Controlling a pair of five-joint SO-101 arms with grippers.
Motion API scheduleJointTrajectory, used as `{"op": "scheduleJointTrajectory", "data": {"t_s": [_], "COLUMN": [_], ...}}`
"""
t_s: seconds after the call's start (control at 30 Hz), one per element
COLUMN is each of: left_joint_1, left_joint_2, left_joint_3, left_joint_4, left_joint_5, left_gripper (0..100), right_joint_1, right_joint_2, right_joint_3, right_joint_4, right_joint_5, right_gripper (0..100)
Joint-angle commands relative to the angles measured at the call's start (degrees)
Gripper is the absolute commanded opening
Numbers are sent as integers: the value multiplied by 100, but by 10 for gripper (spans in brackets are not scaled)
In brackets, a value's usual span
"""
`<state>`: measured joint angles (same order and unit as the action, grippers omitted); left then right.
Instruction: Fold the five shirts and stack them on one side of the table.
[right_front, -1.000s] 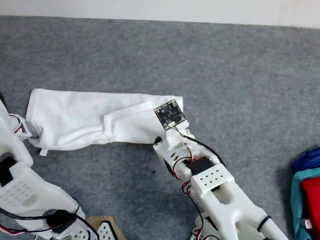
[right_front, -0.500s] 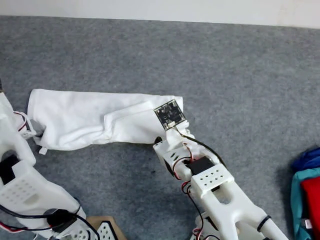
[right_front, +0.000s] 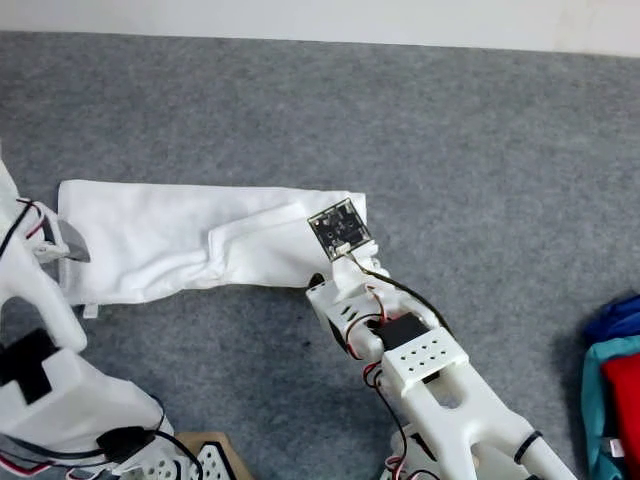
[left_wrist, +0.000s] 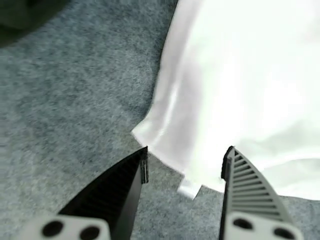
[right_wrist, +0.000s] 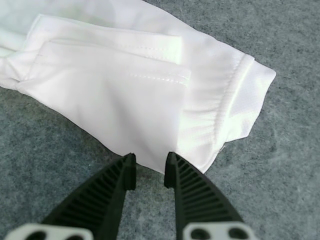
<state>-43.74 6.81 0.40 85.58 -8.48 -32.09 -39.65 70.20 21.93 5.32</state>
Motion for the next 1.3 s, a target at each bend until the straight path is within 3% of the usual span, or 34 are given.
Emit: {"op": "scheduleJointTrajectory", "data": {"t_s": [0.0,0.13,0.6,0.7,0.93,1.2,1.27], "left_joint_1": [-180,-154,664,646,673,919,1051], "left_joint_2": [-312,66,1376,1455,1508,1490,1481], "left_joint_3": [-189,-31,998,1103,1095,796,787], "left_joint_4": [70,26,-1600,-1829,-1864,-1864,-1855], "left_joint_5": [-9,-9,18,440,598,607,607], "left_gripper": [259,259,259,259,255,3,14], "right_joint_1": [57,57,57,57,57,57,57], "right_joint_2": [-154,-154,-154,-154,-154,-154,-154], "right_joint_3": [-22,-22,-22,-22,-22,-22,-22], "right_joint_4": [-119,-119,-119,-119,-119,-119,-119], "right_joint_5": [-35,-35,-35,-35,-35,-35,-35], "right_gripper": [113,113,113,113,113,113,113]}}
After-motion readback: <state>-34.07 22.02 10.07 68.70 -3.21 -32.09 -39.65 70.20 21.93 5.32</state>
